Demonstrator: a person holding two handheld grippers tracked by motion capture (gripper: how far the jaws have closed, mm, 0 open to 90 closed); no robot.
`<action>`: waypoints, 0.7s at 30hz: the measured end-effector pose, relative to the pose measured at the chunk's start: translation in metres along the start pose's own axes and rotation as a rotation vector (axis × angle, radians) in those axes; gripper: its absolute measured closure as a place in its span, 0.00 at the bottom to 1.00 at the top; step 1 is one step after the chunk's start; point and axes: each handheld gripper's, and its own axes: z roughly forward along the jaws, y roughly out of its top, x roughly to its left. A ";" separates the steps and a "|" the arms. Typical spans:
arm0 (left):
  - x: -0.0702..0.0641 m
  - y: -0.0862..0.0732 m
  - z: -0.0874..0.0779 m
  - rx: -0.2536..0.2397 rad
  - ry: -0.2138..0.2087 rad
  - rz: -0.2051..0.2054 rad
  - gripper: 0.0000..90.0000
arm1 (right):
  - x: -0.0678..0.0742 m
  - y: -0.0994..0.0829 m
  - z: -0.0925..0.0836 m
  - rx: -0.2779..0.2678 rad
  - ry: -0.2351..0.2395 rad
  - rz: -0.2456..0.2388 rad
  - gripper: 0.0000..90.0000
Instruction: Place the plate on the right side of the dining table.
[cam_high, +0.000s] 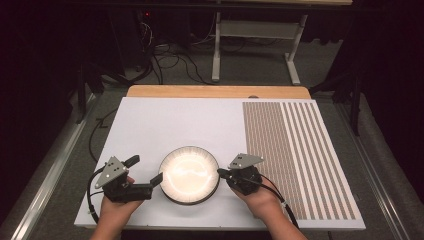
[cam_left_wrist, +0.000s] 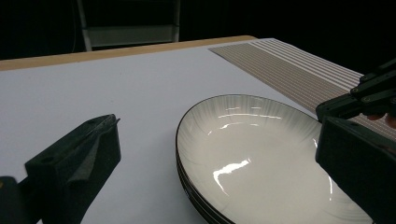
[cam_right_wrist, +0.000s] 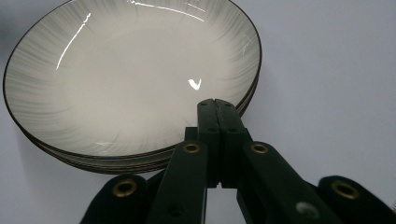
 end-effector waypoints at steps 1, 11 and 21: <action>0.000 0.000 0.000 0.002 0.000 0.002 0.01 | 0.000 0.000 0.000 0.000 0.000 -0.001 1.00; 0.000 0.000 0.000 0.000 0.000 0.000 0.01 | 0.000 0.000 0.001 -0.002 0.004 -0.004 1.00; 0.000 0.001 0.000 -0.001 -0.001 0.000 0.01 | 0.000 0.000 0.001 -0.001 0.005 0.001 1.00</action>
